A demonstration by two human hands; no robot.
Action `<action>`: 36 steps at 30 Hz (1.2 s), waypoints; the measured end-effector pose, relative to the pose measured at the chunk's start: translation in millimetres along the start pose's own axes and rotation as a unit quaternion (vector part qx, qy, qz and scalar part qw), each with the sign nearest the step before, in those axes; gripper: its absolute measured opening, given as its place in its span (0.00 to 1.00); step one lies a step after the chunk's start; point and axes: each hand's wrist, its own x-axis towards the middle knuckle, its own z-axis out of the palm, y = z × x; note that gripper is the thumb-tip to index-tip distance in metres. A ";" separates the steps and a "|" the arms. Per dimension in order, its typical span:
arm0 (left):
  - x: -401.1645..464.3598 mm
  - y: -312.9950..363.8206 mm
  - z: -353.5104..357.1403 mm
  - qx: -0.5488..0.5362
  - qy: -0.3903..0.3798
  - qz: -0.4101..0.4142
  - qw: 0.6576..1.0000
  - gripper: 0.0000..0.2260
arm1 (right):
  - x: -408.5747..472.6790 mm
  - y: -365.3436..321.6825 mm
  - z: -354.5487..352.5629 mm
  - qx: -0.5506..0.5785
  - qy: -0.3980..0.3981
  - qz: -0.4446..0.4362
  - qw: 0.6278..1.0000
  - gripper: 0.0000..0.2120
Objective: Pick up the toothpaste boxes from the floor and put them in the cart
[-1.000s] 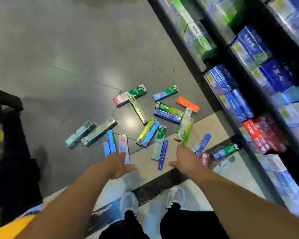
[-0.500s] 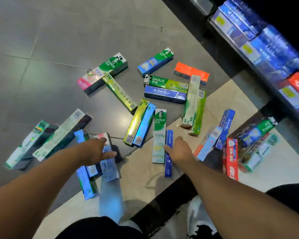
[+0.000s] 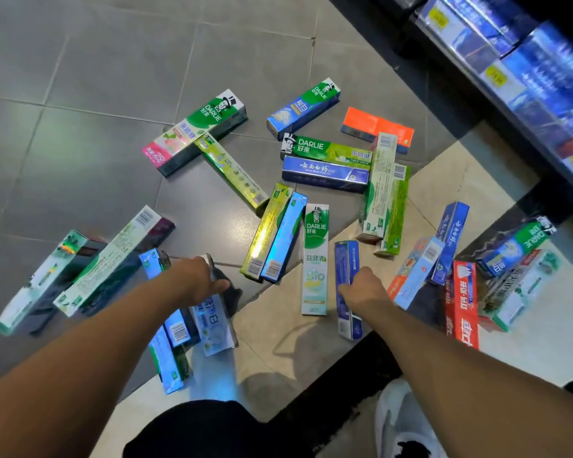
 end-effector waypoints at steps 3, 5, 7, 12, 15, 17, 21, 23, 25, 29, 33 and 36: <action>6.0 -1.8 12.2 -0.007 -0.018 -0.032 0.999 0.20 | -4.9 -11.6 -16.4 0.030 0.046 -0.052 0.997 0.13; 9.2 -2.9 19.2 -0.024 -0.014 -0.055 0.998 0.21 | -7.6 -22.6 -28.5 0.054 0.041 -0.095 0.993 0.12; 15.4 -3.3 26.9 -0.053 0.007 -0.085 0.995 0.26 | -11.8 -33.6 -38.7 0.055 0.031 -0.129 0.990 0.12; 15.1 11.7 51.6 -0.233 0.040 -0.198 0.951 0.55 | -21.1 -51.6 -51.6 0.031 0.025 -0.199 0.979 0.12; 1.6 28.8 60.5 -0.273 0.061 -0.194 0.940 0.61 | -20.7 -52.7 -52.9 0.029 0.017 -0.207 0.978 0.14; 4.8 26.7 65.4 -0.270 0.076 -0.189 0.941 0.59 | -17.9 -54.1 -50.7 0.021 0.027 -0.209 0.977 0.18; 2.7 16.2 41.3 -0.330 0.075 -0.163 0.927 0.43 | -17.4 -58.2 -48.7 0.025 0.033 -0.196 0.980 0.20; -17.3 13.2 12.2 -0.327 0.106 -0.131 0.930 0.29 | -28.1 -66.7 -51.6 0.028 0.023 -0.205 0.978 0.21; -44.2 14.0 -23.3 -0.330 0.140 -0.095 0.929 0.27 | -50.1 -77.5 -62.1 0.022 0.013 -0.212 0.977 0.22; -112.3 18.5 -88.7 -0.360 0.185 -0.064 0.912 0.34 | -113.1 -98.1 -99.9 0.016 -0.001 -0.233 0.972 0.21; -195.7 31.9 -144.7 -0.405 0.218 -0.042 0.887 0.32 | -187.6 -116.4 -157.2 0.021 0.001 -0.251 0.968 0.18; -265.6 41.0 -181.0 -0.410 0.214 -0.034 0.886 0.34 | -253.1 -125.4 -205.9 0.042 -0.012 -0.254 0.966 0.17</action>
